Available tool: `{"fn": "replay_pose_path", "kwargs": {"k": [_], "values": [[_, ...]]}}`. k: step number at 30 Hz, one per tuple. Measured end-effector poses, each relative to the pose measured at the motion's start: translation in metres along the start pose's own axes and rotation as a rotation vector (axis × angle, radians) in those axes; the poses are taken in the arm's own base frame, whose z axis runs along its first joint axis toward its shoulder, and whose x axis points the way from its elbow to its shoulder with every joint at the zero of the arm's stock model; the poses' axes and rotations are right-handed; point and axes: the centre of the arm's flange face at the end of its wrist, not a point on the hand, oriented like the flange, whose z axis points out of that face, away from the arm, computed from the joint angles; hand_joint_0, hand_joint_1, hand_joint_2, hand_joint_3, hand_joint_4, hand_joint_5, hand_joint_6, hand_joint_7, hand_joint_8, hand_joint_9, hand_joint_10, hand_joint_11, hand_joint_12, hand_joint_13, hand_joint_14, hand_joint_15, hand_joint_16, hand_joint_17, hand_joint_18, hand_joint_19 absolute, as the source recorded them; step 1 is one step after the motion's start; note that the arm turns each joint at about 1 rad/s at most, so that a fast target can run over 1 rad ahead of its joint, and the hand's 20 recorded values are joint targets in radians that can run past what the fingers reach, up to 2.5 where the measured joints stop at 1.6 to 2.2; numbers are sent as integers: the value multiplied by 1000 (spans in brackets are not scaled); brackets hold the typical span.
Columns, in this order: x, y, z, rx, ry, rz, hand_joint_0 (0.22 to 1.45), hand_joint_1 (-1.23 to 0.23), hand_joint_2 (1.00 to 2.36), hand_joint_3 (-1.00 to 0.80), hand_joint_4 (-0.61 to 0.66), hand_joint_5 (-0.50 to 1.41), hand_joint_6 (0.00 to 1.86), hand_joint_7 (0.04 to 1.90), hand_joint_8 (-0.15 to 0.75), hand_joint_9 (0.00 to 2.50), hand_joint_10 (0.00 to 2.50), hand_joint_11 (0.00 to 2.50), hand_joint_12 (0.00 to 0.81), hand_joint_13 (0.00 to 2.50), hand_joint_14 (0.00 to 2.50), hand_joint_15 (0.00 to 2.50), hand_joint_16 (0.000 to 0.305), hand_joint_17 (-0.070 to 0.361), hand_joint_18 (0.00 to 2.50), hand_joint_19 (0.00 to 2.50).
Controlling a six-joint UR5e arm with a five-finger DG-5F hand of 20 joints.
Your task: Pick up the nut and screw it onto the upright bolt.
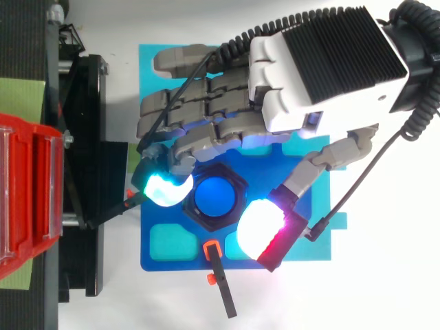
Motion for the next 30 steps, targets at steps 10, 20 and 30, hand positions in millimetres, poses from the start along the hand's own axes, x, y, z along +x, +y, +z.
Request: {"fn": "replay_pose_path", "kwargs": {"k": [10,20,30], "values": [[-3,-5,-3,5,-5,-4,482,-294,1000,-500,175,-98,502,1256,257,490,0,0,267,430,0,0,23,51,34,0],[-9,-14,-9,16,-13,-6,492,-293,1000,-500,188,1,619,1252,253,847,0,0,245,655,0,0,18,40,249,0],[-22,-32,-21,18,-31,-17,504,-322,1000,-500,90,56,657,1180,218,1341,0,0,175,1030,0,0,8,18,679,0]]}}
